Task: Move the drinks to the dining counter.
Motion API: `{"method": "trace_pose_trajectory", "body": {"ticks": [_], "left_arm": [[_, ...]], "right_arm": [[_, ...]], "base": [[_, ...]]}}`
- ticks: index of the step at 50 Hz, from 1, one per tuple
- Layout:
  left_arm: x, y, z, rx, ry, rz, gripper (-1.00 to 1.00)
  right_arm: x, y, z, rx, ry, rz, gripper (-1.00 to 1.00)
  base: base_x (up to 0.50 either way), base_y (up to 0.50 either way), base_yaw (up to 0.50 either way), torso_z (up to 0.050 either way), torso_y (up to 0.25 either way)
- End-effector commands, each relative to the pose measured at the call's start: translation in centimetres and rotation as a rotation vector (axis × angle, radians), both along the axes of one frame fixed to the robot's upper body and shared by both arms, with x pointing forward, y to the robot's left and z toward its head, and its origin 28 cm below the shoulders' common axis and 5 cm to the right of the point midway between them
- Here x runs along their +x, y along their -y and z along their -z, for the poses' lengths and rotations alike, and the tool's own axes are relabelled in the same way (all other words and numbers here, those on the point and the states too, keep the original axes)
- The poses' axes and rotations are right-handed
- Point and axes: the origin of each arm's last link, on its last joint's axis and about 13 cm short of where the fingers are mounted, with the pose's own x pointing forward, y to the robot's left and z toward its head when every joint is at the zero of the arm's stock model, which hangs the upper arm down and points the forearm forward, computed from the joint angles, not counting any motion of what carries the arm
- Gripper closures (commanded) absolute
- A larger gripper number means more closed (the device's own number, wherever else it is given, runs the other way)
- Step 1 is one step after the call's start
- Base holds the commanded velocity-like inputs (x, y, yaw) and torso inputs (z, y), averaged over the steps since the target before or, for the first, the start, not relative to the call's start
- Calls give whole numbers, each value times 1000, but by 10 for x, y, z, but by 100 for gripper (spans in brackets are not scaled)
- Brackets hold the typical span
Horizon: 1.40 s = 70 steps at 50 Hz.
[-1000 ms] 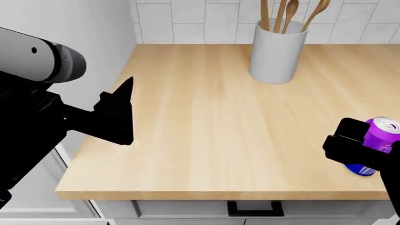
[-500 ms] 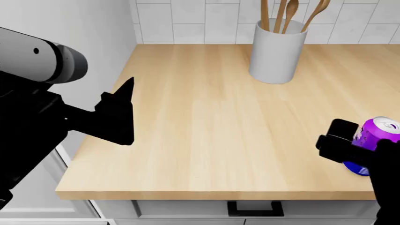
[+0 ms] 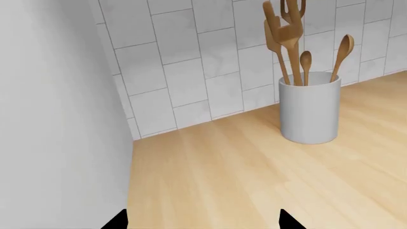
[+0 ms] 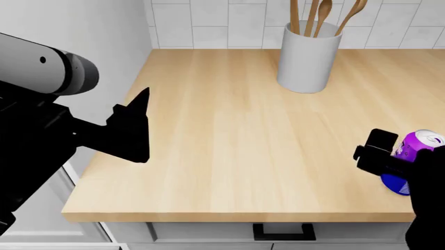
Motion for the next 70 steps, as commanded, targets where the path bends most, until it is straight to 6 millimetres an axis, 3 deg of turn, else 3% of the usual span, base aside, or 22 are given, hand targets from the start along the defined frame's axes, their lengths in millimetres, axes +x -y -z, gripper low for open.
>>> {"method": "trace_pose_trajectory", "body": {"ticks": [1,15,16,20,40,41,51,59,66,68,70], "left_arm": [[0,0,0,-1,-1,0,-100],[0,0,0,-1,1,2,-100],[1,0,0,0,-1,1,-100],[0,0,0,0,-1,2,-100],[0,-1,1,-2,-2,-1,-100],[1,-1,1,-3,-3,0,-100],[0,-1,1,-4,-1,-1,-100],[0,-2,1,-7,-2,-4,-100],[0,-2,2,-9,-4,-4,-100],[0,-3,2,-11,-3,-5,-100],[0,-3,2,-12,-3,-6,-100]], "right_arm": [[8,0,1,1,-13,-1,-100],[11,-1,2,-9,-19,-16,-100],[20,6,9,-2,-54,4,-100],[23,9,12,-4,-69,20,-100],[27,14,23,-8,-108,48,-100],[26,12,22,-11,-108,18,100],[19,6,10,-27,-35,-42,100],[5,-8,-14,-37,75,-172,100],[-22,-32,-48,28,324,-390,100],[-35,-37,-63,29,496,-485,100],[-42,-39,-68,43,490,-527,100]], "base": [[0,0,0,0,0],[0,0,0,0,0],[0,0,0,0,0],[0,0,0,0,0],[0,0,0,0,0],[0,0,0,0,0],[0,0,0,0,0],[0,0,0,0,0],[0,0,0,0,0],[0,0,0,0,0],[0,0,0,0,0]]}}
